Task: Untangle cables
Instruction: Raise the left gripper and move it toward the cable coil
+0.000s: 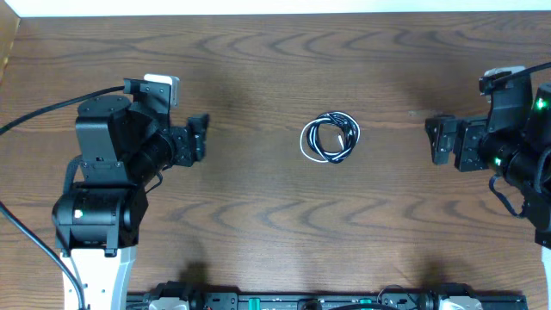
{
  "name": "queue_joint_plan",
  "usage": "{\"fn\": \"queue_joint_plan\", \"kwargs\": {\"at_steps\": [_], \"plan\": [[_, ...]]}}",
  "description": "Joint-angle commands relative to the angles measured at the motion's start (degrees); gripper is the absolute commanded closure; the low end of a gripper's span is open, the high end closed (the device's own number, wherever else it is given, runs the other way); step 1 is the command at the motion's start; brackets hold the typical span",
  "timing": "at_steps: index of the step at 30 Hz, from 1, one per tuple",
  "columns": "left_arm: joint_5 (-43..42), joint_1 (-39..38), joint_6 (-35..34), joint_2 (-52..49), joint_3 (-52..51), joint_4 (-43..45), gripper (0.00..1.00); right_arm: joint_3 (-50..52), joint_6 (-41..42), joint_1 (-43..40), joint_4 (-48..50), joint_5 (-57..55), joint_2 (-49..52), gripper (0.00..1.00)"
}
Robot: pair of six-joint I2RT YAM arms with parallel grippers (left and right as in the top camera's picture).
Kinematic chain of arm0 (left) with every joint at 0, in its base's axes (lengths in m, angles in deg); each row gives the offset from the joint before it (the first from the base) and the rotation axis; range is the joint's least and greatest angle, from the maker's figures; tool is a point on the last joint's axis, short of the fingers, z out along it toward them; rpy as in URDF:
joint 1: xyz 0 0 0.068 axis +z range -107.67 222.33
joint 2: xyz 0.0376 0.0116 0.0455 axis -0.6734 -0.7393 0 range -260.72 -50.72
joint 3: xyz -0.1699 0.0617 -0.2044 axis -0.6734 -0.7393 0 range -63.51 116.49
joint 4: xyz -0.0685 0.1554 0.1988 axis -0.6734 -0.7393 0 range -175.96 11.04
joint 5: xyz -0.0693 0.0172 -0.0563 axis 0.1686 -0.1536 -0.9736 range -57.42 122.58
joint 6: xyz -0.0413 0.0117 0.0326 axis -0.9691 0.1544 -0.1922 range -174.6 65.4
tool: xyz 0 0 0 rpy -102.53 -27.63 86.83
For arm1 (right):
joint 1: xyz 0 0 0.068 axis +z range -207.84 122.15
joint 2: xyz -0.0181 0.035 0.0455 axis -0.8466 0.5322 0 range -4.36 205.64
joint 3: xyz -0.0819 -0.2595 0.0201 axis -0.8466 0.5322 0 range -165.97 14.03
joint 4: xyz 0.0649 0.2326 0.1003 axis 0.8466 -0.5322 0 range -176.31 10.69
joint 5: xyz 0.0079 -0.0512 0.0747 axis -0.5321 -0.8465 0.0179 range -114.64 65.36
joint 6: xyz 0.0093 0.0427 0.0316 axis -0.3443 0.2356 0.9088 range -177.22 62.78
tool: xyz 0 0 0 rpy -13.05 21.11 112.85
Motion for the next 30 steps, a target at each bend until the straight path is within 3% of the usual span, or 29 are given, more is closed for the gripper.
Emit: {"fn": "queue_joint_plan", "kwargs": {"at_steps": [1, 2, 4, 8, 9, 10, 12, 13, 15, 16, 17, 19, 21, 30], "plan": [[-1.1, 0.3, -0.3, 0.0, 0.7, -0.1, 0.92, -1.3, -0.9, -0.1, -1.0, 0.5, -0.6, 0.01], [-1.1, 0.3, -0.7, 0.0, 0.7, -0.1, 0.91, -1.3, -0.9, -0.1, -1.1, 0.5, -0.6, 0.01], [-1.1, 0.3, -0.9, 0.0, 0.7, -0.3, 0.43, -1.3, -0.9, -0.1, -1.1, 0.5, -0.6, 0.01], [-1.1, 0.3, -1.0, 0.0, 0.7, -1.2, 0.29, -1.3, -0.9, -0.1, -0.5, -1.4, -0.6, 0.01], [-1.1, 0.3, -1.0, 0.0, 0.7, -1.4, 0.22, -1.3, -0.9, -0.1, -0.4, -1.7, -0.6, 0.01], [-1.1, 0.3, -1.4, 0.0, 0.7, -1.4, 0.2, -1.3, -0.9, -0.1, -0.2, -1.8, -0.6, 0.09], [-1.1, 0.3, -2.6, 0.0, 0.7, -1.3, 0.16, -1.3, -0.9, -0.1, 0.0, -1.8, -0.6, 0.7], [-1.1, 0.3, -3.0, 0.0, 0.7, -1.4, 0.14, -1.3, -0.9, -0.1, 0.0, -1.8, -0.6, 0.88], [-1.6, 0.3, -3.6, 0.0, 0.7, -1.4, 0.12, -1.3, -0.9, -0.1, 0.0, -1.8, -0.6, 0.93], [-2.6, 0.3, -3.7, 0.0, 0.7, -1.4, 0.09, -1.3, -0.9, -0.1, 0.0, -1.8, -0.6, 0.89], [-3.5, 0.3, -3.7, 0.0, 0.7, -1.4, 0.07, -1.3, -0.9, -0.1, 0.0, -1.8, -0.6, 0.75], [-6.4, 0.3, -3.7, 0.1, 0.7, -1.4, 0.02, -1.3, -0.9, -0.1, 0.0, -1.8, -0.6, 0.25], [-10.1, 0.3, -3.7, 0.1, 0.7, -1.4, 0.01, -1.3, -0.8, -0.1, -0.2, -0.6, -0.6, 0.03], [-16.6, 0.2, -3.7, 0.0, 0.7, -1.8, 0.0, -1.3, -0.9, -0.1, 0.3, 2.1, -0.6, 0.01]]}}
